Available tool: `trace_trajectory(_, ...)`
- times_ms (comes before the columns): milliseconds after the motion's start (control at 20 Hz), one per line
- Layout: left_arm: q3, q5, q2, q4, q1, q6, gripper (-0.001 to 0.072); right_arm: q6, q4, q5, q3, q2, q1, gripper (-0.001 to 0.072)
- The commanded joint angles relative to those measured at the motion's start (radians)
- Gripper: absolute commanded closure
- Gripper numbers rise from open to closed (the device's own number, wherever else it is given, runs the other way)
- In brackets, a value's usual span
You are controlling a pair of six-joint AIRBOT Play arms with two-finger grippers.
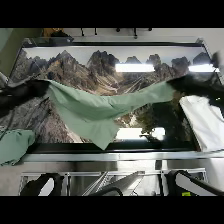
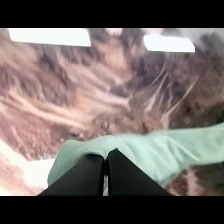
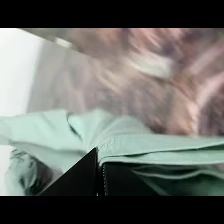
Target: Fold the shirts.
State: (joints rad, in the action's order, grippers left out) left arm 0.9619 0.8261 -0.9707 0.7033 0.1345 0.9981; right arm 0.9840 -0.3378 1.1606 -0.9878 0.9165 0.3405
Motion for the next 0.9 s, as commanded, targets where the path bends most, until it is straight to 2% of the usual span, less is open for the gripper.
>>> trace_trajectory(0,-0.034,-0.200,-0.282,-0.015,-0.091,-0.082,0.0691,-0.090,-0.015,-0.198,0.155,0.200,-0.029,0.0687)
trace_trajectory(50,0.016,-0.193,-0.351,-0.014,-0.090,-0.081,0.0659,-0.118,-0.013,-0.214,0.145,0.246,-0.030,0.0687)
trace_trajectory(100,0.076,-0.174,-0.413,-0.016,-0.087,-0.081,0.0235,-0.137,-0.012,-0.220,0.128,0.286,-0.030,0.0687)
trace_trajectory(150,0.131,-0.146,-0.455,-0.016,-0.078,-0.073,0.0019,-0.143,-0.004,-0.218,0.107,0.319,-0.031,0.0680)
trace_trajectory(200,0.193,-0.091,-0.490,-0.015,-0.064,-0.061,0.0015,-0.143,0.002,-0.218,0.089,0.333,-0.029,0.0599)
trace_trajectory(250,0.251,-0.019,-0.512,-0.015,-0.045,-0.031,0.0015,-0.144,0.001,-0.212,0.075,0.331,-0.023,0.0435)
trace_trajectory(300,0.308,0.067,-0.523,-0.014,-0.018,0.007,0.0015,-0.148,0.001,-0.192,0.056,0.323,-0.014,0.0381)
trace_trajectory(450,0.423,0.285,-0.523,-0.005,0.078,0.109,0.0016,-0.187,-0.026,-0.132,-0.006,0.265,0.059,0.0363)
trace_trajectory(500,0.444,0.361,-0.518,0.033,0.111,0.151,0.0017,-0.184,-0.050,-0.122,-0.021,0.241,0.090,0.0262)
trace_trajectory(550,0.445,0.420,-0.508,0.080,0.128,0.183,0.0016,-0.184,-0.077,-0.103,-0.026,0.212,0.124,0.0223)
trace_trajectory(600,0.442,0.486,-0.498,0.147,0.137,0.212,0.0017,-0.183,-0.108,-0.074,-0.026,0.187,0.152,0.0223)
trace_trajectory(700,0.351,0.538,-0.450,0.220,0.138,0.246,0.0017,-0.130,-0.214,-0.006,-0.026,0.156,0.190,0.0223)
trace_trajectory(850,0.080,0.497,-0.346,0.219,0.103,0.248,0.0016,-0.079,-0.336,0.092,-0.004,0.151,0.200,0.0225)
